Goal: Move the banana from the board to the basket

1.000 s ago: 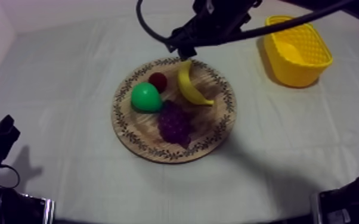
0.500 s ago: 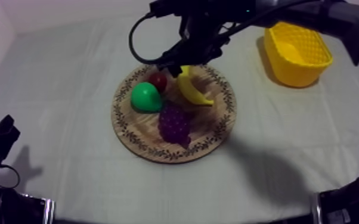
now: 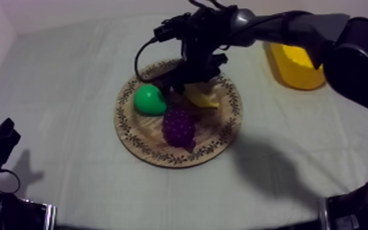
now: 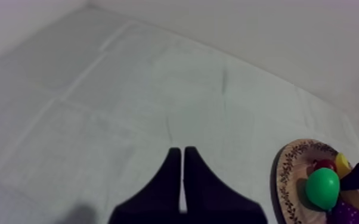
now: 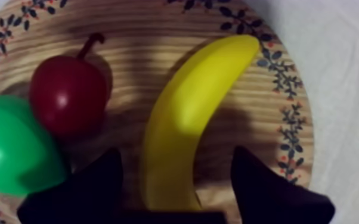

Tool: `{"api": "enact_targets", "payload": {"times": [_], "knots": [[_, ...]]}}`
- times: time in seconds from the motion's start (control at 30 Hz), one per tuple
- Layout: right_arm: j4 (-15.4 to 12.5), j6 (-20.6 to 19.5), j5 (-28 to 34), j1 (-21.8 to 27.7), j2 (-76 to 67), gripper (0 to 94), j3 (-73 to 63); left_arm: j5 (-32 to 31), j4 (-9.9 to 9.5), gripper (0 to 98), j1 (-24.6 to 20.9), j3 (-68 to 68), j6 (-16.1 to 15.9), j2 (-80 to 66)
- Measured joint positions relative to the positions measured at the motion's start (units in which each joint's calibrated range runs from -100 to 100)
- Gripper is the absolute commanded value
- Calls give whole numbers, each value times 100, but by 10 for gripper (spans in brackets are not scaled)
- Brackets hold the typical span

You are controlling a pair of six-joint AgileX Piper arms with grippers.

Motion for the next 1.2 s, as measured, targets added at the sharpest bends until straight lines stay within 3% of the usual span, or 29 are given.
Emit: {"api": "enact_targets", "payload": {"times": [0.07, 0.23, 0.33, 0.67, 1.2], "knots": [[0, -7, -22, 0, 106, 446, -56, 0, 0, 1, 0, 0, 0, 0], [36, -31, -42, 25, 290, 191, -230, 0, 0, 1, 0, 0, 0, 0], [83, -45, -62, 53, 282, 128, -311, 0, 0, 1, 0, 0, 0, 0], [255, -92, -163, 173, -367, 91, 73, 0, 0, 1, 0, 0, 0, 0], [970, -195, -654, 934, -2702, 86, 1243, 0, 0, 1, 0, 0, 0, 0]]}}
